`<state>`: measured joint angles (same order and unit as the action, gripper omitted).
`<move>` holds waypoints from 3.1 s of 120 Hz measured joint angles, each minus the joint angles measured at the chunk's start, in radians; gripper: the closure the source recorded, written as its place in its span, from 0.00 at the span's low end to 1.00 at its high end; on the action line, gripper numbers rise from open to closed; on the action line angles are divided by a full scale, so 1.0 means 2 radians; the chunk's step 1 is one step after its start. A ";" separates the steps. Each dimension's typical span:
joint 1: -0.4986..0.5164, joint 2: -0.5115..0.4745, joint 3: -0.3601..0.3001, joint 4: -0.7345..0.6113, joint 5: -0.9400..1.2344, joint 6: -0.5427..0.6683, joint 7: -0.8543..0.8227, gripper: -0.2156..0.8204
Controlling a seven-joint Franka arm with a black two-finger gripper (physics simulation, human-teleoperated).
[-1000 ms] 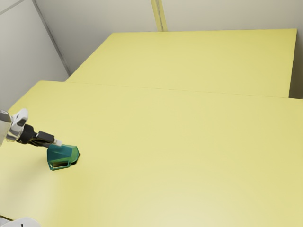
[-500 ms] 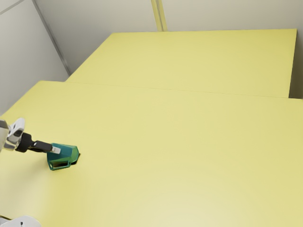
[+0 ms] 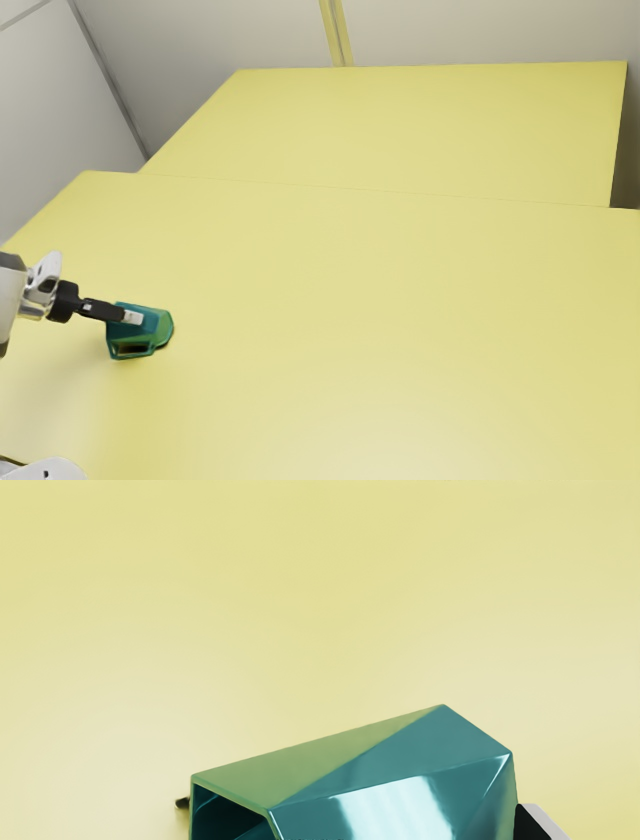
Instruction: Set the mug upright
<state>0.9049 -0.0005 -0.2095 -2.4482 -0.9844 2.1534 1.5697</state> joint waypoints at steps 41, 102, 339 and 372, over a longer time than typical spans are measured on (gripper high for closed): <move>0.001 -0.019 -0.016 0.000 -0.020 -0.009 0.028 0.59; 0.002 -0.044 -0.041 0.000 -0.043 -0.010 0.033 0.92; -0.419 -0.091 0.077 0.000 0.506 0.090 -0.788 0.97; -0.421 -0.077 0.077 0.004 0.506 0.089 -0.823 0.97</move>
<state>0.0635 -0.1549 -0.0553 -2.4404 0.0279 2.3316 -0.0759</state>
